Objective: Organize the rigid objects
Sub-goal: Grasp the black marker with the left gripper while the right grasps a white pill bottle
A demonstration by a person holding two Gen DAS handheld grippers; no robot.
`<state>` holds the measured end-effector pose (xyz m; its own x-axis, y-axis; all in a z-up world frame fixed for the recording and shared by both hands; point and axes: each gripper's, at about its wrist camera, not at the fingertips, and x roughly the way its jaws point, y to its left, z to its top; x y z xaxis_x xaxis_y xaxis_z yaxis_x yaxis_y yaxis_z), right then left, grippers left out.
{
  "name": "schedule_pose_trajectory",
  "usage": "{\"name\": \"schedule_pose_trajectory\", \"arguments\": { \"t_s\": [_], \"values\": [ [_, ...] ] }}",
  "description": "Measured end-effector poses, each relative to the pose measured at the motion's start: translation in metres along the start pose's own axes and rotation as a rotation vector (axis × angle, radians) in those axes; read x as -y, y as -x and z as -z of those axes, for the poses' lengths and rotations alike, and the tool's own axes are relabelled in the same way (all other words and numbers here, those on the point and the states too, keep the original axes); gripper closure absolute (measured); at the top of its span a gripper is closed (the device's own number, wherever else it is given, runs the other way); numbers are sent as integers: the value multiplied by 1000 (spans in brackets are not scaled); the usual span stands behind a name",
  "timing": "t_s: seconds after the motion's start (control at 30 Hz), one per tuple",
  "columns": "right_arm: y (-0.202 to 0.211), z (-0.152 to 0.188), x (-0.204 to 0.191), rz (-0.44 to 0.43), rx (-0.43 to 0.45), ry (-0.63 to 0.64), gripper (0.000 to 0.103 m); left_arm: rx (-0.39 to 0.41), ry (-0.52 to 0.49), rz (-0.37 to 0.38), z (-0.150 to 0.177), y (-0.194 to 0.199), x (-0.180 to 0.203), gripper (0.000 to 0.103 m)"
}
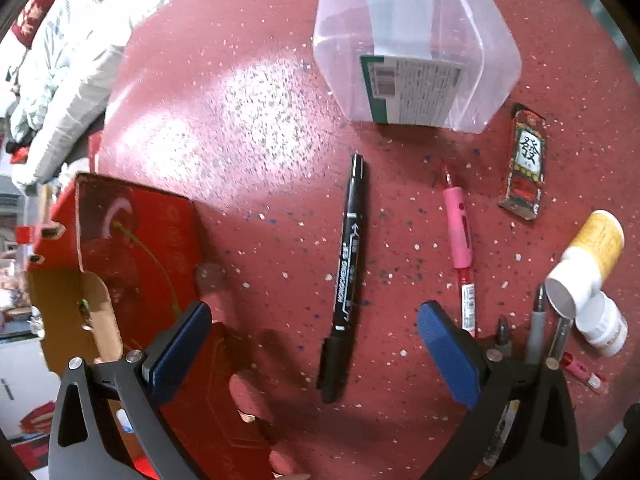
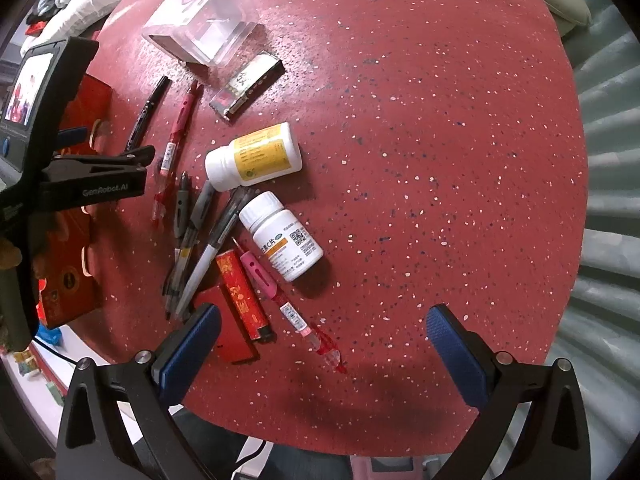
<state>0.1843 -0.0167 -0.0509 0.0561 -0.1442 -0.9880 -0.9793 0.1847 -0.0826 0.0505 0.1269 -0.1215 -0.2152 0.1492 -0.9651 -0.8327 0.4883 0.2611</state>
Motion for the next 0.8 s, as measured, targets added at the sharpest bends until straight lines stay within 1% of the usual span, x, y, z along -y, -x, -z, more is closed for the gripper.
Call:
{"name": "schedule_pose_trajectory", "arguments": {
  "t_s": [0.03,0.1,0.17,0.23,0.27,0.33,0.4,0.47,0.5,0.53,0.63,0.67,0.8],
  "values": [
    [0,2,1,-2,1,-1,0,18,-16,-34,-3,2,4,0],
    [-1,0,4,-7,0,-3,0,40,-49,-73,-5,3,9,0],
    [-2,0,5,-11,-4,-7,0,44,-69,-70,-13,3,16,0],
    [-3,-1,6,-7,-5,-7,0,34,-56,-43,-20,-3,16,0],
    [-3,0,7,-7,-4,-8,0,52,-41,-27,-23,-3,14,0],
    [-2,-1,8,-8,-2,-9,0,40,-19,26,-28,-6,6,0],
    [-3,-3,10,-13,2,-4,0,30,-5,89,-29,-7,1,0],
    [-6,-6,10,-10,5,13,0,27,0,134,-28,-13,-5,0],
    [-9,-7,8,-4,7,27,0,19,-1,144,-28,-16,-6,0],
    [-11,-10,7,1,9,44,0,33,13,164,-25,-17,-9,0],
    [-20,-17,-1,15,10,93,0,3,69,275,-20,-29,-21,0],
    [-23,-21,-4,16,10,115,0,7,83,282,-14,-27,-22,0],
    [-35,-33,-19,36,2,200,0,24,67,280,-13,-29,-23,0]
  ]
}}
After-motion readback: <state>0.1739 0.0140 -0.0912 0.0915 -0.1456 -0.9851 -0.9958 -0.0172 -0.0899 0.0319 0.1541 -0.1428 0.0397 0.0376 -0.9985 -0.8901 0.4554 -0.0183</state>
